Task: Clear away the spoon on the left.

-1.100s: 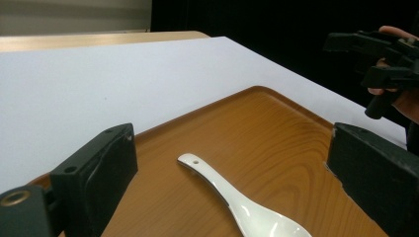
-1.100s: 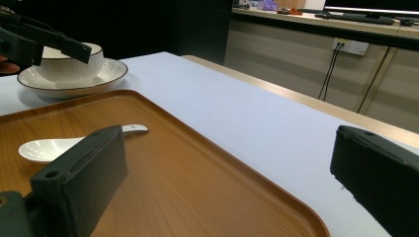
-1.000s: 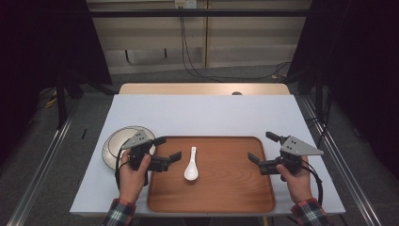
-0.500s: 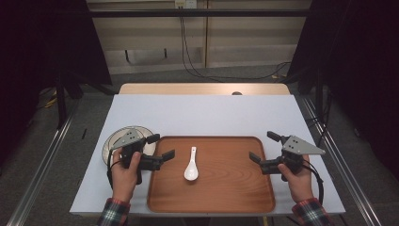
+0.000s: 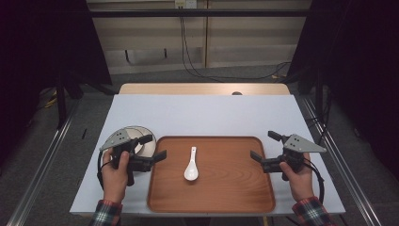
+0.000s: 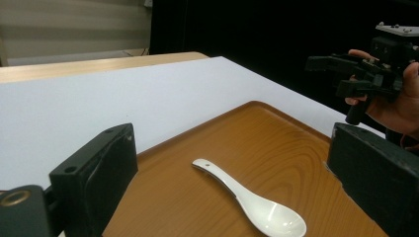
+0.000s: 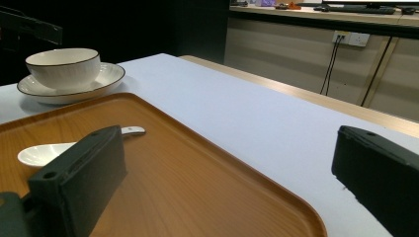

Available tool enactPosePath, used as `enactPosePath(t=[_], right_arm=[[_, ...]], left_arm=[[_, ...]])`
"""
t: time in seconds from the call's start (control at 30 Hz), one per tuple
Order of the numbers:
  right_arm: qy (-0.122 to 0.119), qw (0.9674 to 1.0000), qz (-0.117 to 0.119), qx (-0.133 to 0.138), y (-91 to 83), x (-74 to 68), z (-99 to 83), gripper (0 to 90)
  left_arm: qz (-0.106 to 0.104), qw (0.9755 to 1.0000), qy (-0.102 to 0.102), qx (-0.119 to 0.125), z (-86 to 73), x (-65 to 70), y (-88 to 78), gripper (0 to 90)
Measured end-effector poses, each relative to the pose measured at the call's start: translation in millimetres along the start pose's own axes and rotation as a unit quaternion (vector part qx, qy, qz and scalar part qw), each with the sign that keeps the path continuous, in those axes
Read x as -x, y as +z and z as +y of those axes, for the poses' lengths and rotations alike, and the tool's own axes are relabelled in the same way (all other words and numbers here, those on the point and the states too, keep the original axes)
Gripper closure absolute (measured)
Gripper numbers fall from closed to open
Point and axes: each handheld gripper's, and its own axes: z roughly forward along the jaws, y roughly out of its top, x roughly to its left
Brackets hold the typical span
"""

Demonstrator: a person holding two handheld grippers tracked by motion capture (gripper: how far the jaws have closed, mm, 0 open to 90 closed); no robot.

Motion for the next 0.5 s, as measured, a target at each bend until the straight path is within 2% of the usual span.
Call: enactPosePath(t=[0.13, 0.4, 0.5], right_arm=[[-0.001, 1.0000, -0.002, 0.001, 0.0, 0.4, 0.4, 0.0], [0.000, 1.0000, -0.005, -0.001, -1.7, 1.2, 0.9, 0.0], [-0.001, 1.0000, -0.005, 0.000, -2.0, 2.3, 0.9, 0.0]], left_arm=[[0.004, 0.9999, 0.000, 0.010, 1.7, -1.4, -6.9, 5.2], [0.011, 0.9999, -0.001, 0.012, 1.1, -7.7, -17.2, 5.2], [0.011, 0.9999, 0.005, 0.009, 0.8, -10.0, -20.1, 5.2]])
